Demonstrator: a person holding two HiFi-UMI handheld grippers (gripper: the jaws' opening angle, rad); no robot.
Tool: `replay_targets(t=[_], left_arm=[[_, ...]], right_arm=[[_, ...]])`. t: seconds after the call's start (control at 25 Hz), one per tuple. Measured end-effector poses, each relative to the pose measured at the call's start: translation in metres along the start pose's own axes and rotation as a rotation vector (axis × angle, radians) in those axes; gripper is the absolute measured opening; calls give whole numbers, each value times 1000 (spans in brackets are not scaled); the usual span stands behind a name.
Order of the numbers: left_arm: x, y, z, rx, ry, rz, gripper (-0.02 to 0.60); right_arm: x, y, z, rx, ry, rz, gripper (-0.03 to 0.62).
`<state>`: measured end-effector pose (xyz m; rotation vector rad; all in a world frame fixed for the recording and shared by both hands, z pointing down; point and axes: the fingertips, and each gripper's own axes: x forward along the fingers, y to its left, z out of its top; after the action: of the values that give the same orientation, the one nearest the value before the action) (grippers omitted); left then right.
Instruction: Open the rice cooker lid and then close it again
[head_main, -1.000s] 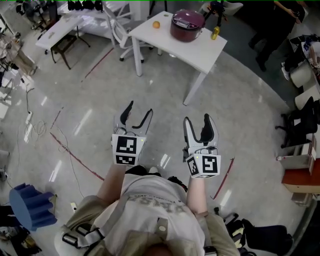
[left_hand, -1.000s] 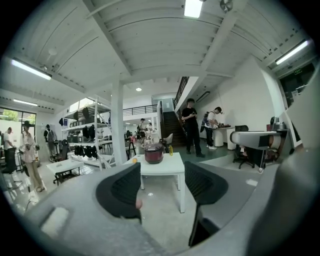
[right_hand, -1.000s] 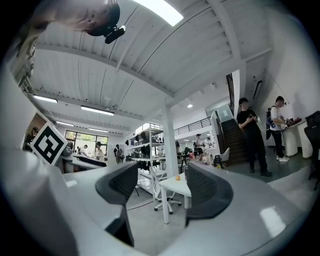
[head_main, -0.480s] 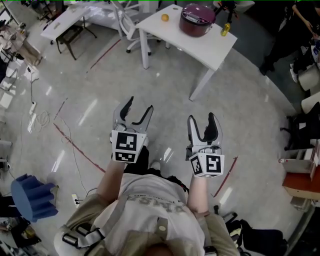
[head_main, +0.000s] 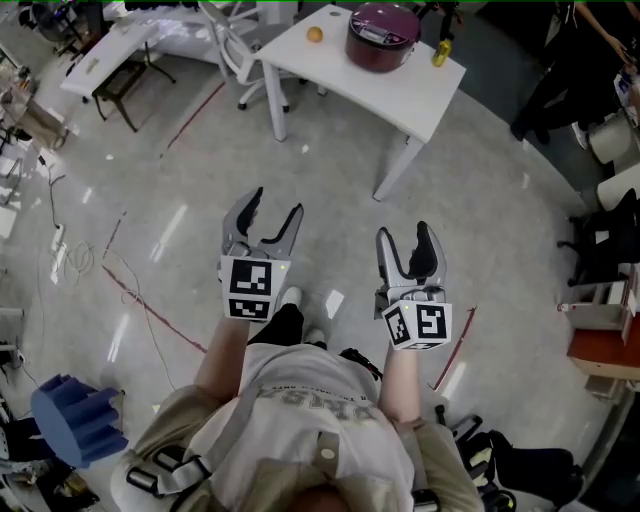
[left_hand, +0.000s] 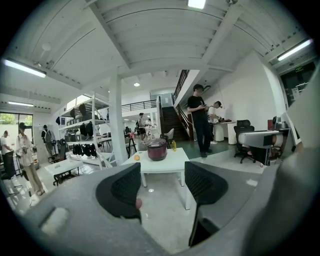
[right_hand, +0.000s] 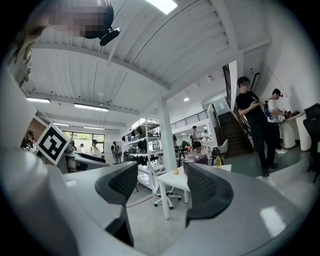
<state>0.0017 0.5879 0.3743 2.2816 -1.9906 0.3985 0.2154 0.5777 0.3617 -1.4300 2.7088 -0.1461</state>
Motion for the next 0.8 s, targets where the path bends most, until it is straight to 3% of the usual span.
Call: replay_targets(t=[0.8], left_arm=[[128,107,30,18,-40,-105,288]], right_arm=[[142,-5,-2,-19,2,-116,296]])
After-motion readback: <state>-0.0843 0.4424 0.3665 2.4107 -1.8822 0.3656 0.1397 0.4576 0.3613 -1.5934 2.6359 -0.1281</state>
